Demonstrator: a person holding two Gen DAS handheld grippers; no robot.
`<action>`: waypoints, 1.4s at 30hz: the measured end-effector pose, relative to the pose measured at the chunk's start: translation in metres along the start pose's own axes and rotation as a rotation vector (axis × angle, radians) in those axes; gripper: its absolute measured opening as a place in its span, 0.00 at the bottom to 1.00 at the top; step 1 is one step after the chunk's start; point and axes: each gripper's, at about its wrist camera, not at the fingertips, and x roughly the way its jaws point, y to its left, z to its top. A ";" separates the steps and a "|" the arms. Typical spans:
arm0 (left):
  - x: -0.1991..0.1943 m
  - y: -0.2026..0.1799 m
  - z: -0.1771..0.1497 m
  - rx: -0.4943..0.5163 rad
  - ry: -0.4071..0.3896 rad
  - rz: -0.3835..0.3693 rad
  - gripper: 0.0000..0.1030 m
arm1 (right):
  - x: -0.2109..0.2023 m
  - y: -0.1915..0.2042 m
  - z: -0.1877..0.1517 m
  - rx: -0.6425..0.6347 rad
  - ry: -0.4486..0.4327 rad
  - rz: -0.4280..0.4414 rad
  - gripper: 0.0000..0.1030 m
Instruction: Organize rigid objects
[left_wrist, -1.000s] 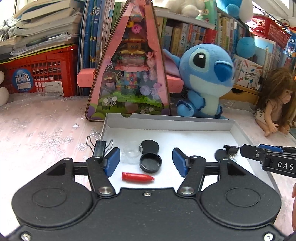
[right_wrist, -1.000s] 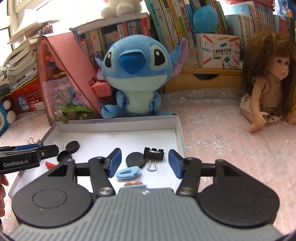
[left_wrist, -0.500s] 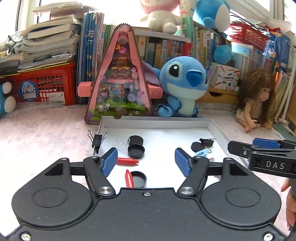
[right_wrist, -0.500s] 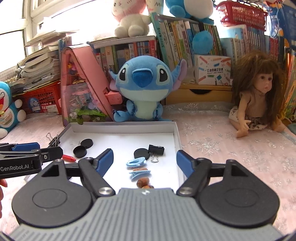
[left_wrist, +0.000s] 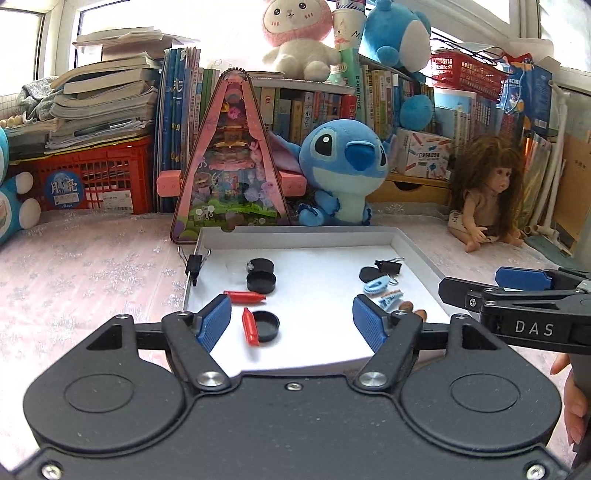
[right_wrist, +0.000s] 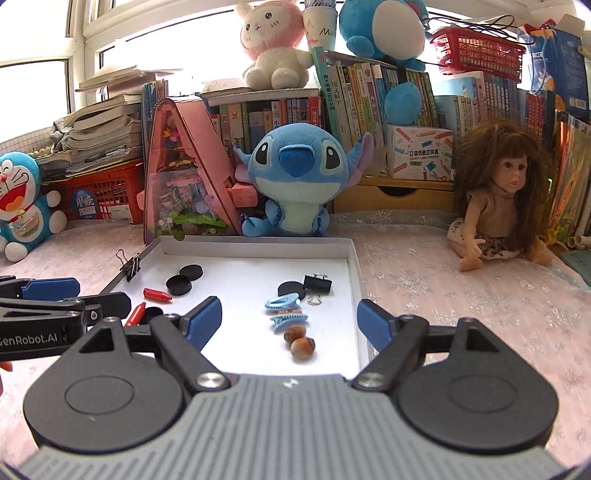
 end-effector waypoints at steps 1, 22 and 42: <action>-0.002 0.000 -0.003 0.001 -0.001 -0.002 0.69 | -0.002 -0.001 -0.003 0.006 -0.001 0.001 0.86; 0.011 0.000 -0.083 0.031 0.118 0.033 0.72 | 0.006 0.002 -0.071 -0.034 0.116 -0.059 0.91; 0.026 0.004 -0.081 0.049 0.144 0.100 0.89 | 0.023 -0.002 -0.078 -0.020 0.186 -0.042 1.00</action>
